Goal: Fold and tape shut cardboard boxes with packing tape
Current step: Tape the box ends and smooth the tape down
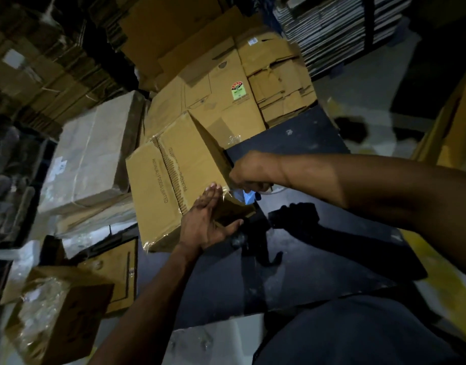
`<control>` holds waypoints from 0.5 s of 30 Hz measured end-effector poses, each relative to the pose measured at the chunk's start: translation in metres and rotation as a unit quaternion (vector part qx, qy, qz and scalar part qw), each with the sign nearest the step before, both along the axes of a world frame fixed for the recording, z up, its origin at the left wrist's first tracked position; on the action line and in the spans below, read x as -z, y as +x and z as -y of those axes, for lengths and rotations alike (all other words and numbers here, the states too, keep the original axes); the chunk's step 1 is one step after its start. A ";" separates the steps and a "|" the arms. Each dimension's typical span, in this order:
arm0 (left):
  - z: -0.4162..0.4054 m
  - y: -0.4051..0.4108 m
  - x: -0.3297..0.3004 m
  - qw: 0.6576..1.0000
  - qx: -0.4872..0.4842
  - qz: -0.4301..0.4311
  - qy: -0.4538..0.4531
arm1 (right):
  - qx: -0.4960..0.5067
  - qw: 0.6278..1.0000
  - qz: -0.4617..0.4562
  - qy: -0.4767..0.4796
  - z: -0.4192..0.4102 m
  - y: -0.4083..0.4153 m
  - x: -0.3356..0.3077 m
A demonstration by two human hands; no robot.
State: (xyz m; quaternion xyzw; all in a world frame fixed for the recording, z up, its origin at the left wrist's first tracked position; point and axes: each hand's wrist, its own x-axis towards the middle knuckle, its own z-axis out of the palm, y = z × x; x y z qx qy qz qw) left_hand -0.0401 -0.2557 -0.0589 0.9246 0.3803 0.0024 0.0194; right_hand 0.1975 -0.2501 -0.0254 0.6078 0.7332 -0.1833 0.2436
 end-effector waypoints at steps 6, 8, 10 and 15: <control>-0.006 -0.001 -0.006 1.000 0.013 -0.017 0.004 | 0.016 0.999 0.026 -0.045 0.042 0.045 0.051; -0.009 0.001 -0.008 1.000 0.014 -0.012 0.003 | 0.044 0.992 -0.020 -0.115 0.047 0.069 0.066; -0.015 0.004 -0.014 0.999 0.023 -0.015 0.018 | 0.077 0.990 -0.057 -0.107 0.047 0.088 0.078; -0.033 0.015 -0.032 0.990 0.093 -0.061 0.089 | 0.132 0.975 -0.155 -0.086 0.059 0.113 0.101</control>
